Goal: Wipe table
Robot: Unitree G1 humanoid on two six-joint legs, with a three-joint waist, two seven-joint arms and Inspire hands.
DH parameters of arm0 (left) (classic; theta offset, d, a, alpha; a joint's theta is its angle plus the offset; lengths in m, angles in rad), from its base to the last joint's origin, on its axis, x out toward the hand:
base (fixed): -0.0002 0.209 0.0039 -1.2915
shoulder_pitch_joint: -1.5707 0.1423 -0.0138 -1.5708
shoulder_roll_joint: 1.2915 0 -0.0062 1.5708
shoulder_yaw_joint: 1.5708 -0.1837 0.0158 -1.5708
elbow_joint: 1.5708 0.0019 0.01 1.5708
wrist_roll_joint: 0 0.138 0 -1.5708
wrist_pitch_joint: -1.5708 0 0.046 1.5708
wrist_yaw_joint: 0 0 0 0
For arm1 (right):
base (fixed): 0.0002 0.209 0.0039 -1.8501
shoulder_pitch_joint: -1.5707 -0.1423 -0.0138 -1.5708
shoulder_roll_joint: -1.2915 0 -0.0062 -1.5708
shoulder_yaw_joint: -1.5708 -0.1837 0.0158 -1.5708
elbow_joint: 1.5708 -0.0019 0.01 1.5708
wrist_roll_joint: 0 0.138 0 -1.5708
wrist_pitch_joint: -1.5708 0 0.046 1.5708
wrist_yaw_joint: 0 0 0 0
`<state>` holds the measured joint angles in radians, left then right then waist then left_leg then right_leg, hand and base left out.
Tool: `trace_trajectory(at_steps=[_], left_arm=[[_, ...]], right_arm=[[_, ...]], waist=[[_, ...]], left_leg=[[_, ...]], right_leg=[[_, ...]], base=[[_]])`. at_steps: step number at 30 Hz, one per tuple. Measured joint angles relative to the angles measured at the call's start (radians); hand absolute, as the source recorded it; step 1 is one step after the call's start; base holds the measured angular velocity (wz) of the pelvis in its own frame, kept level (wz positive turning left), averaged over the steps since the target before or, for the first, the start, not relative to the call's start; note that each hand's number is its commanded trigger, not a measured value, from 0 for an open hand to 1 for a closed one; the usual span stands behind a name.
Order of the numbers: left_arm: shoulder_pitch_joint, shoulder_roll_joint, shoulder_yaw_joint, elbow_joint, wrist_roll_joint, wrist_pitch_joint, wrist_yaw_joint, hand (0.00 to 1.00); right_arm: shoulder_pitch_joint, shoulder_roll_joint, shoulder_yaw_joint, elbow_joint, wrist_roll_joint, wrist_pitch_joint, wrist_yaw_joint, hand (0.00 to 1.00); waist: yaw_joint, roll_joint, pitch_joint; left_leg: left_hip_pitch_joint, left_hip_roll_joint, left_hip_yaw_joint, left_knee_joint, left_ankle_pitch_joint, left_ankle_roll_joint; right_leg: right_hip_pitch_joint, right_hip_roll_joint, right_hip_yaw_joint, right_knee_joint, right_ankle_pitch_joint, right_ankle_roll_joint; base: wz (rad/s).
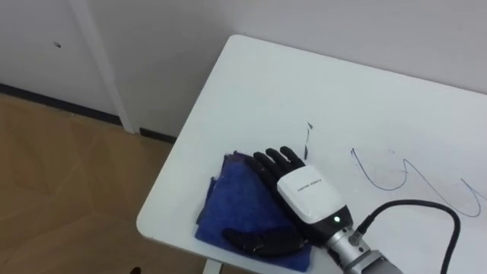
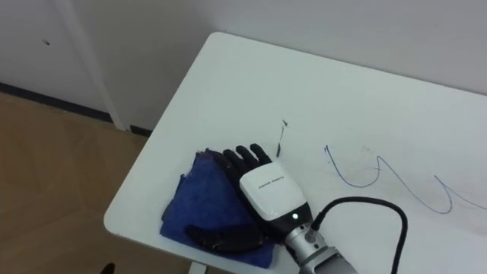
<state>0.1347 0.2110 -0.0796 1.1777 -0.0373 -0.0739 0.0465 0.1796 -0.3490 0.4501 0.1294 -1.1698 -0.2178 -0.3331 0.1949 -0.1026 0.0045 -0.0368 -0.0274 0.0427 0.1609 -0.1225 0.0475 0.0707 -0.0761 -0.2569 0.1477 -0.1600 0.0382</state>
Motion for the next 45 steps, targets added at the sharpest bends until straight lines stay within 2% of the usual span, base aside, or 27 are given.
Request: trace_trajectory(at_steps=[4, 5, 6, 7, 22, 29, 33, 38, 42, 45], left_arm=[[0.000, 0.000, 0.002, 0.000, -0.001, 0.000, -0.002, 0.00], [0.000, 0.000, 0.001, 0.000, -0.003, 0.000, -0.003, 0.00], [-0.001, 0.000, 0.002, 0.000, -0.004, 0.000, -0.009, 0.00], [0.000, 0.000, 0.001, 0.000, -0.004, 0.000, -0.012, 0.00], [0.013, -0.002, 0.002, -0.002, -0.003, 0.002, -0.019, 0.00], [0.011, -0.002, 0.002, -0.006, -0.003, 0.001, 0.004, 0.00], [0.010, -0.002, 0.000, -0.008, -0.028, 0.001, 0.016, 0.00], [0.010, -0.002, 0.001, -0.011, -0.049, 0.002, 0.031, 0.00], [0.011, -0.003, 0.003, -0.019, -0.072, 0.002, 0.037, 0.00], [0.014, -0.008, 0.007, -0.021, -0.070, 0.004, 0.039, 0.00]], right_arm=[[0.001, 0.000, 0.000, 0.001, 0.005, -0.001, 0.011, 0.01], [0.001, 0.000, 0.000, 0.001, 0.009, -0.001, 0.013, 0.22], [0.001, 0.000, 0.000, 0.001, 0.010, 0.000, 0.020, 0.76], [0.001, 0.000, 0.000, 0.001, 0.010, 0.000, 0.026, 1.00], [0.005, 0.013, 0.003, -0.032, 0.035, -0.004, -0.071, 1.00], [0.002, 0.013, 0.018, -0.025, 0.073, -0.013, -0.095, 1.00], [-0.022, 0.013, 0.018, 0.019, 0.093, -0.038, -0.111, 1.00], [-0.044, 0.013, 0.017, 0.033, 0.116, -0.038, -0.091, 1.00], [-0.044, 0.010, 0.014, 0.057, 0.209, -0.028, -0.087, 1.00], [-0.054, 0.013, 0.001, 0.081, 0.288, -0.017, -0.067, 1.00]], waist=[[0.000, -0.003, 0.0016], [0.000, -0.003, 0.0016], [0.001, -0.003, 0.0018], [0.001, -0.003, 0.0022], [0.001, 0.012, 0.0029], [-0.002, 0.011, 0.0028], [-0.011, 0.008, 0.0048], [-0.021, -0.001, 0.0050], [-0.022, 0.000, 0.0055], [-0.022, 0.007, 0.0062]], left_leg=[[-0.001, 0.000, 0.000, 0.001, 0.000, 0.000], [-0.001, -0.001, 0.000, 0.001, 0.000, 0.000], [-0.002, -0.001, 0.000, 0.002, -0.001, 0.001], [-0.003, -0.001, 0.000, 0.003, -0.001, 0.000], [-0.004, -0.001, 0.000, 0.007, -0.007, 0.002], [-0.002, -0.002, -0.003, 0.007, -0.007, 0.002], [0.008, -0.004, -0.008, 0.001, -0.006, 0.002], [0.009, -0.003, -0.006, 0.001, -0.007, 0.002], [0.012, -0.007, -0.011, 0.004, -0.007, 0.003], [0.014, -0.012, -0.028, 0.007, -0.007, 0.004]], right_leg=[[0.000, 0.000, 0.000, 0.000, 0.000, 0.000], [0.000, 0.000, 0.000, 0.000, 0.000, 0.000], [-0.001, -0.001, -0.003, 0.000, 0.000, 0.000], [-0.001, -0.001, -0.006, 0.000, 0.000, 0.000], [-0.001, -0.002, -0.006, 0.000, 0.000, 0.000], [0.004, -0.003, -0.021, 0.001, 0.000, 0.000], [0.015, -0.003, -0.021, -0.002, 0.000, 0.000], [0.017, -0.003, -0.021, -0.001, 0.000, 0.001], [0.028, -0.005, -0.022, 0.001, 0.000, 0.001], [0.039, -0.009, -0.045, 0.000, -0.002, 0.003]], base=[[0.00], [0.00], [0.00], [0.00], [0.00], [0.01], [0.02], [0.00], [0.04], [0.15]])
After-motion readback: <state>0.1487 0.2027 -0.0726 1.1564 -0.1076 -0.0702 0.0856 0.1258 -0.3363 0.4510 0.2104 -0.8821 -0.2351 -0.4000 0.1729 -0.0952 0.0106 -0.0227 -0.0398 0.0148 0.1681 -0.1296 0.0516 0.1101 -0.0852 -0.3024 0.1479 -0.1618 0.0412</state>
